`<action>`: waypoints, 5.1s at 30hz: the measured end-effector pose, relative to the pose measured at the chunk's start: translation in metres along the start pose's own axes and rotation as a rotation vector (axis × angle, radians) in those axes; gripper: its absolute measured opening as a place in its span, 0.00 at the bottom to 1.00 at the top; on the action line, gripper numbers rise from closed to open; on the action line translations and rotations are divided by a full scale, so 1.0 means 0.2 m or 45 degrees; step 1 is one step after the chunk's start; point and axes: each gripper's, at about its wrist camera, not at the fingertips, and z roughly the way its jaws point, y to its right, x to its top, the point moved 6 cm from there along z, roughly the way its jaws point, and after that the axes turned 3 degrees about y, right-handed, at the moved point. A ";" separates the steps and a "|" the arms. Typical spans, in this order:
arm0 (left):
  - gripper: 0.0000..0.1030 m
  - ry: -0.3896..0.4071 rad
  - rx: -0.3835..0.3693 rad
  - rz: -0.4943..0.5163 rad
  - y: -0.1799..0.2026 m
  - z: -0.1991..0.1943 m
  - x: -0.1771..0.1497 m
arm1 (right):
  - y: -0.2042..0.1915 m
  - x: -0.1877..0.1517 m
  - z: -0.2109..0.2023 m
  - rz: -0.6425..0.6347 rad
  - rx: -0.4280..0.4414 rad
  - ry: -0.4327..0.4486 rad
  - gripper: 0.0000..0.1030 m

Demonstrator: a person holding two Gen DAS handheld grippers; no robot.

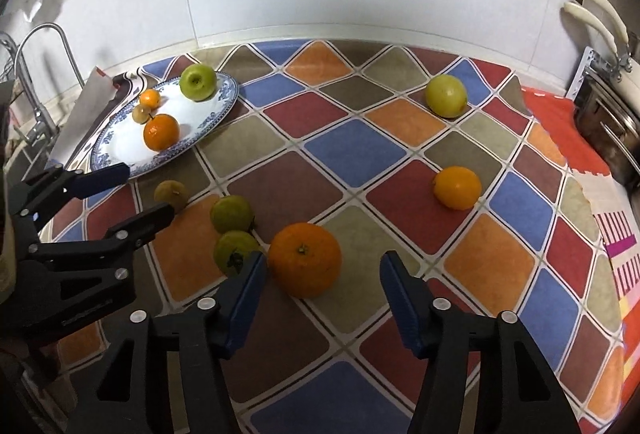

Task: Organize fruits
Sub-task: 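Withdraw both tools from the plate toward the remaining fruits, then grasp the brown pear with the left tool while the right tool grasps an orange, then carry the pear and orange over the plate with both tools, then open both tools to drop the pear and orange onto the plate, then move both tools back toward the remaining fruits on the cloth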

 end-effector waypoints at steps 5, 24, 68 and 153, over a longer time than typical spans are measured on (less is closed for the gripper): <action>0.46 -0.034 -0.025 0.002 0.01 0.06 0.00 | -0.01 0.01 0.02 -0.011 0.022 -0.015 0.54; 0.27 -0.021 -0.069 -0.046 0.03 0.01 0.03 | -0.01 0.05 0.01 -0.003 0.076 0.015 0.41; 0.27 0.140 0.300 -0.340 -0.78 -0.12 0.14 | -0.81 0.77 0.24 -0.506 0.458 0.223 0.41; 0.74 0.235 0.247 -0.296 0.42 -0.50 0.10 | 0.40 0.16 -0.40 -0.238 0.050 0.351 0.67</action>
